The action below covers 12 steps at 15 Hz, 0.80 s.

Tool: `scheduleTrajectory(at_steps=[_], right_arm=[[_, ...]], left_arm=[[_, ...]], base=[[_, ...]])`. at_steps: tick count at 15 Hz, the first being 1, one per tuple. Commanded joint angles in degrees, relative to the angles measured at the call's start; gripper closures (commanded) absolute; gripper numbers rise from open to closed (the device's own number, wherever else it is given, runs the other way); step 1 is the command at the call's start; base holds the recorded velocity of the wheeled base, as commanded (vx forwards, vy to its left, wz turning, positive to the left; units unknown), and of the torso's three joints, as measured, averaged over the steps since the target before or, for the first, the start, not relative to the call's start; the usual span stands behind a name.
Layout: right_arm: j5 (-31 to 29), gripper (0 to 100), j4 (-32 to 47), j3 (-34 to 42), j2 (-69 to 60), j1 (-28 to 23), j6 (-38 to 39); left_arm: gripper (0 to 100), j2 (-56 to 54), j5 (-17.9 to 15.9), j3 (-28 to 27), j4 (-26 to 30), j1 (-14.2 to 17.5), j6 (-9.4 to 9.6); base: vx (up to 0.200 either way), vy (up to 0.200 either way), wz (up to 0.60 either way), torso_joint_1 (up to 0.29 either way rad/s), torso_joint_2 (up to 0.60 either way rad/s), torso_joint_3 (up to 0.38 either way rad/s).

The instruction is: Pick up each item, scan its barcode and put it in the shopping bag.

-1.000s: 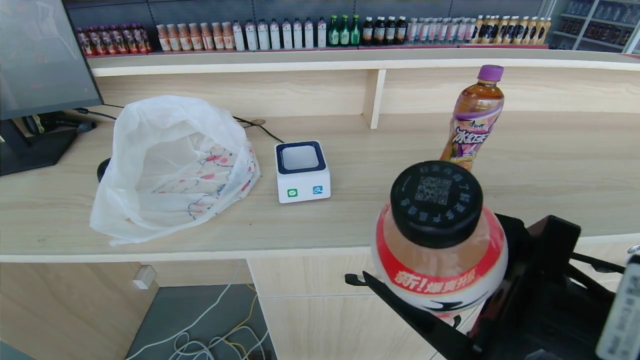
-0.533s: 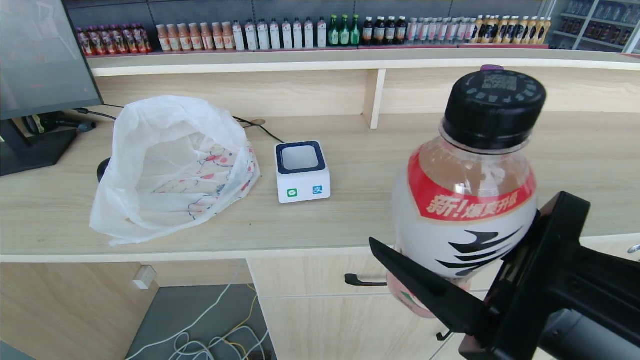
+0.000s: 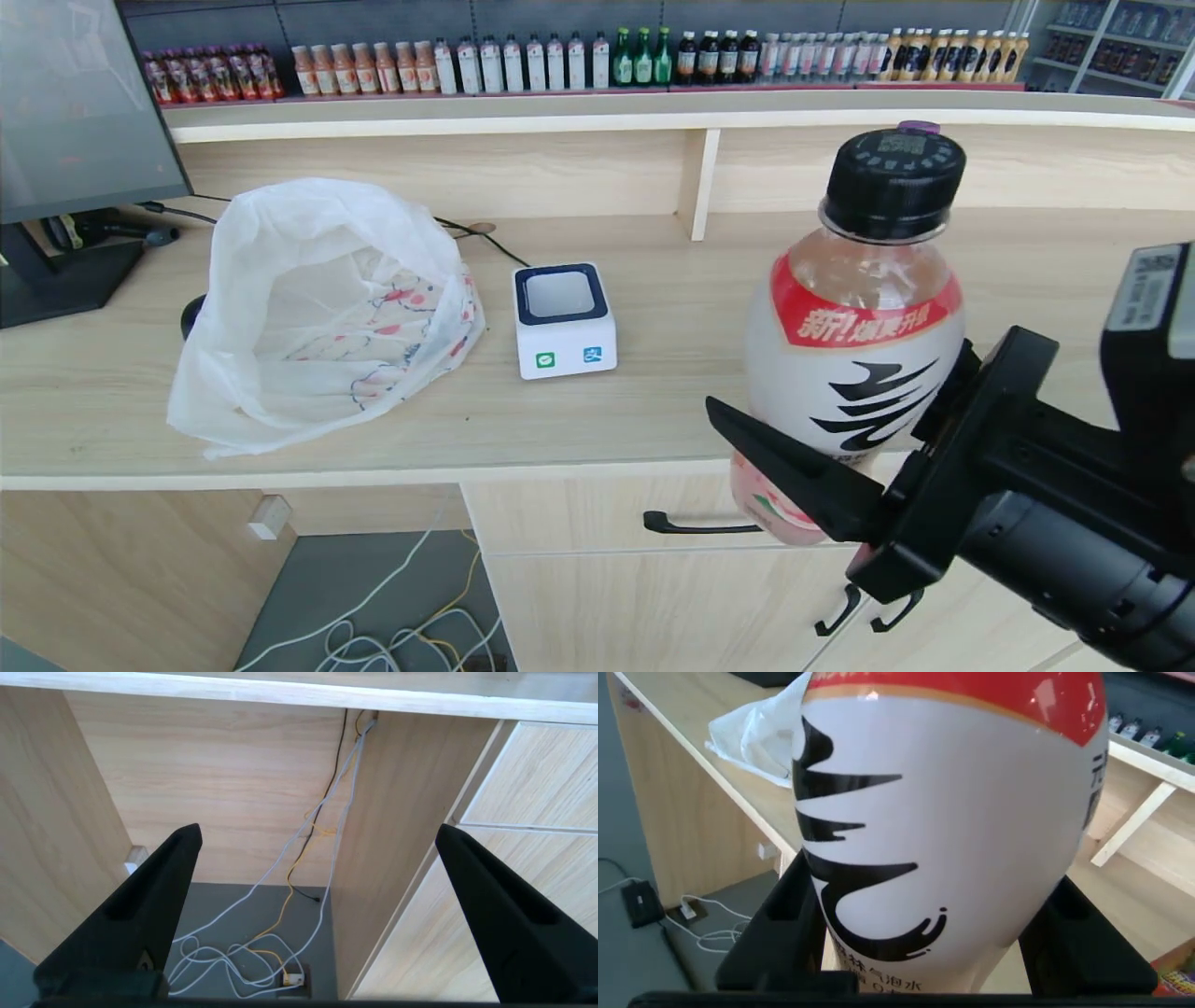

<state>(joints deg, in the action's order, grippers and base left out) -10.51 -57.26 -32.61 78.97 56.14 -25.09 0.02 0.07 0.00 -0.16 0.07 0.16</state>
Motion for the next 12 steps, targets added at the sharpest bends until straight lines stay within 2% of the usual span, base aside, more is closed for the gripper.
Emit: scheduleTrajectory(at_steps=[1,3,5,7,9,11,12], right_arm=[[2.42,100,0.04,-1.4,0.13,-2.61,0.83],[6.55,100,-0.13,-6.94,2.5,-5.51,3.38],[6.38,100,-0.13,-9.14,3.21,-8.68,12.17],[6.38,100,-0.31,-8.0,2.68,-13.6,18.85],[6.38,100,-0.31,-6.33,2.68,-19.22,21.57],[5.94,100,-0.4,-4.83,2.86,-21.86,23.95],[3.74,100,-0.4,-5.27,3.29,-21.86,24.03]], left_arm=[[0,-0.02,0.01,0.0,-0.02,0.01,0.02],[0,-0.02,0.01,0.0,-0.02,0.01,0.02],[0,-0.02,0.01,0.0,-0.02,0.01,0.02],[0,-0.02,0.01,0.0,-0.02,0.01,0.02],[0,-0.02,0.01,0.0,-0.02,0.01,0.02],[0,-0.02,0.01,0.0,-0.02,0.01,0.02],[0,-0.02,0.01,0.0,-0.02,0.01,0.02]], base=[[0.0,0.0,0.0,0.0,0.0,0.0],[0.0,0.0,0.0,0.0,0.0,0.0],[0.0,0.0,0.0,0.0,0.0,0.0],[0.0,0.0,0.0,0.0,0.0,0.0],[0.0,0.0,0.0,0.0,0.0,0.0],[0.0,0.0,0.0,0.0,0.0,0.0],[0.0,0.0,0.0,0.0,0.0,0.0]])
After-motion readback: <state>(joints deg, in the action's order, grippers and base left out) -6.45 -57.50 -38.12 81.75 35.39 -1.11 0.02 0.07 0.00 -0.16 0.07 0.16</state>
